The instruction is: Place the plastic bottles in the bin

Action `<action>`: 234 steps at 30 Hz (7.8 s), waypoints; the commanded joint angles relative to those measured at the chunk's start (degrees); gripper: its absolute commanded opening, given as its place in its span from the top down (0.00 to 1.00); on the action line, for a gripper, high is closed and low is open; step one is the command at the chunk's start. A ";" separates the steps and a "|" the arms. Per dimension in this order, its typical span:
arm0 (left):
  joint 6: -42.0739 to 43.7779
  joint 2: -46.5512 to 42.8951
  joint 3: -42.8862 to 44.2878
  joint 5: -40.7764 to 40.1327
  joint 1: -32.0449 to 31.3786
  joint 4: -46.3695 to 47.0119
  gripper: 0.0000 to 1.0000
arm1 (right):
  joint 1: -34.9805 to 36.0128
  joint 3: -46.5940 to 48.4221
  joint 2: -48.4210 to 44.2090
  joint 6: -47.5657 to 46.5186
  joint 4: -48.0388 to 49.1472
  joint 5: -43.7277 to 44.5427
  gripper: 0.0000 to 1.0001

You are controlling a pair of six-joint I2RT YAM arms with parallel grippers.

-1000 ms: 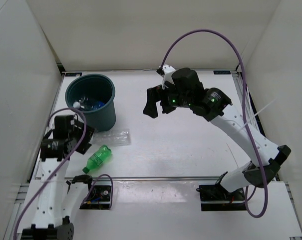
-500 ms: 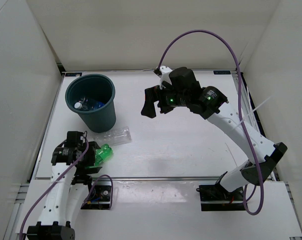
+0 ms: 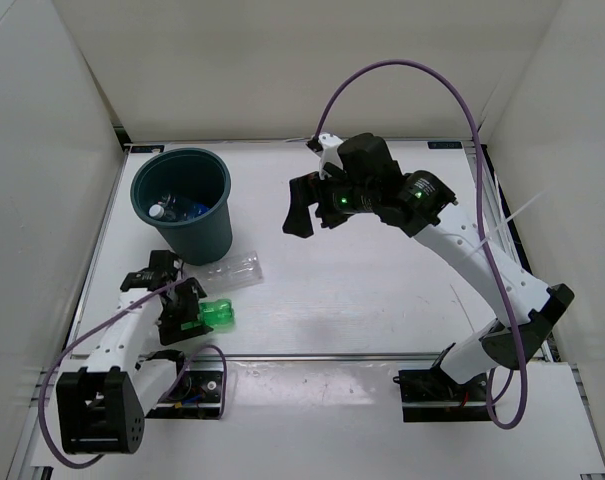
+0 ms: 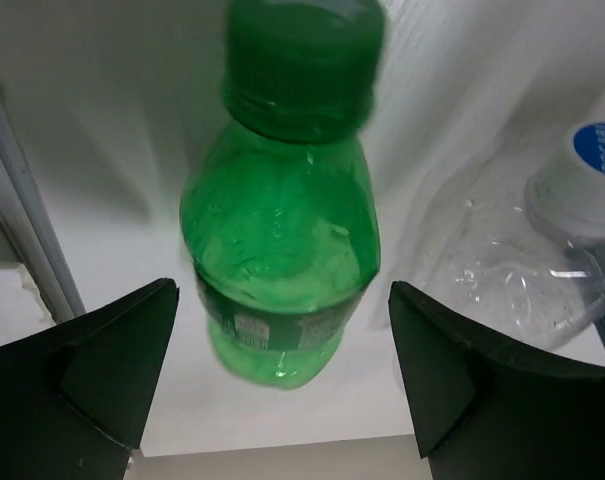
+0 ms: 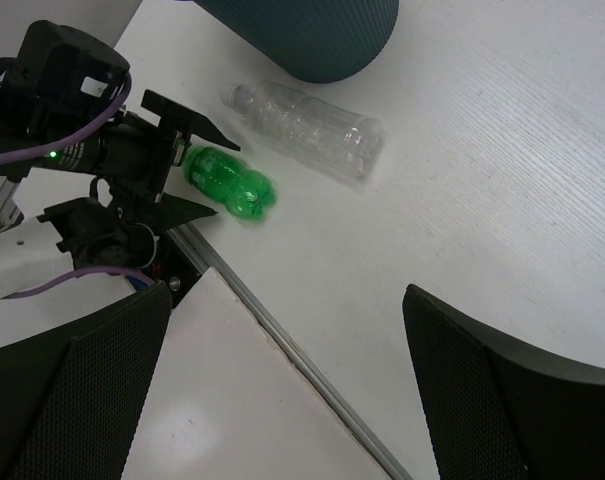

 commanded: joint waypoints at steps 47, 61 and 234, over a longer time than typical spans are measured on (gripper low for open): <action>53.25 9.81 70.29 -17.79 1.35 1.58 0.00 | 6.27 -36.68 -6.32 -11.22 43.59 -5.16 0.00; 58.46 -8.96 55.05 -22.10 1.35 -16.34 0.00 | 11.06 -27.73 17.30 -33.65 62.49 -4.05 0.00; 59.24 -20.32 34.13 -25.17 1.35 -7.91 0.00 | -10.10 9.05 4.06 4.14 -8.44 -10.66 0.00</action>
